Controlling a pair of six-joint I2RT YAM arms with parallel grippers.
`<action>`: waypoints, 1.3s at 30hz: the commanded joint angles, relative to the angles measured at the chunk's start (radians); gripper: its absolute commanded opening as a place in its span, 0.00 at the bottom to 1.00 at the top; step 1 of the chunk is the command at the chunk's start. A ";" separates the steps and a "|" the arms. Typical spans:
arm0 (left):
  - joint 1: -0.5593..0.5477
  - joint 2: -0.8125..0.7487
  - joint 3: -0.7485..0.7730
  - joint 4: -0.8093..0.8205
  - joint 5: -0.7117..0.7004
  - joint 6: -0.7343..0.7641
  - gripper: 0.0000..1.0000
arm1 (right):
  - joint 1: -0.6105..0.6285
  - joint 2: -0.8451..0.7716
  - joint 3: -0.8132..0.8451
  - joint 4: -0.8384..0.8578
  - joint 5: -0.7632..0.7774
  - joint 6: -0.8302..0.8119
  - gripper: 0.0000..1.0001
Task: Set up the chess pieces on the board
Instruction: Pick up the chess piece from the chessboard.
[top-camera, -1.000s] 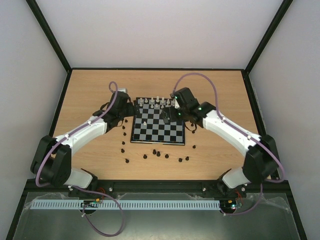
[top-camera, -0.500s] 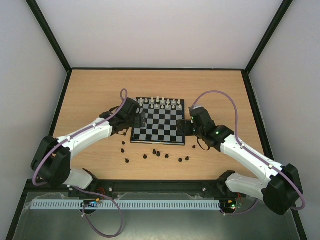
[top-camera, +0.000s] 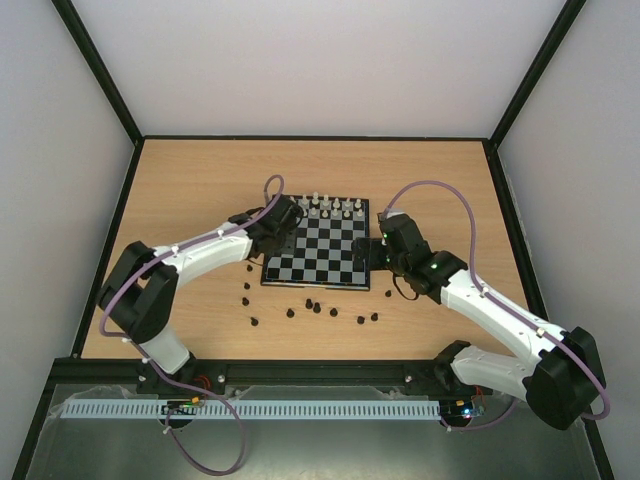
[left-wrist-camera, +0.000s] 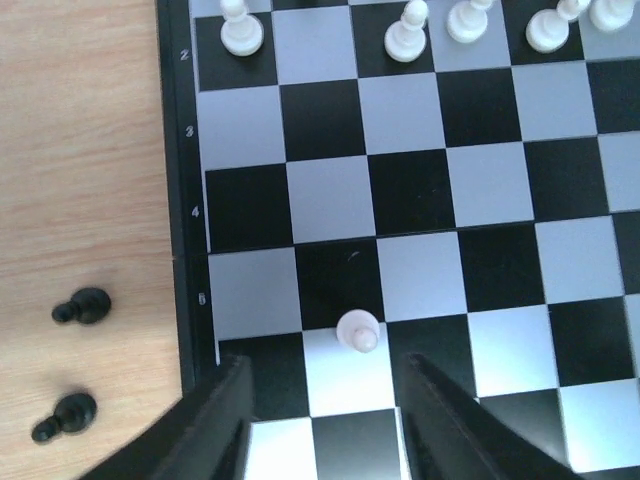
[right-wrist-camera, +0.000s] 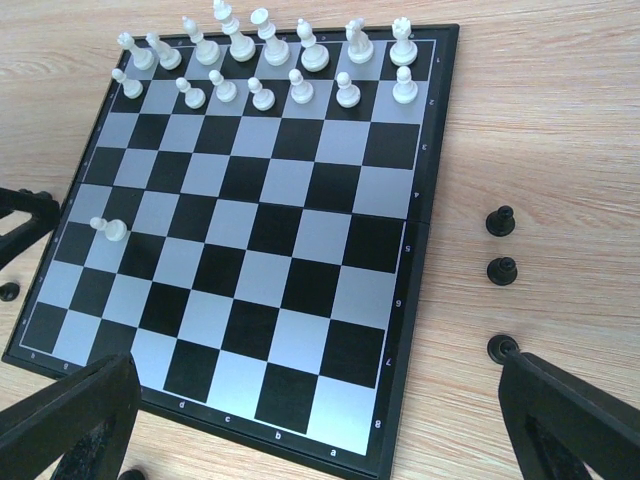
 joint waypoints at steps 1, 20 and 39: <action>-0.003 0.039 0.045 -0.007 -0.006 0.008 0.37 | -0.003 0.007 -0.014 0.011 0.017 0.005 0.99; -0.004 0.139 0.087 0.005 0.023 0.020 0.35 | -0.003 0.035 -0.010 0.017 0.014 0.002 0.98; -0.018 0.185 0.092 -0.006 0.027 0.016 0.10 | -0.003 0.036 -0.016 0.017 0.011 0.002 0.99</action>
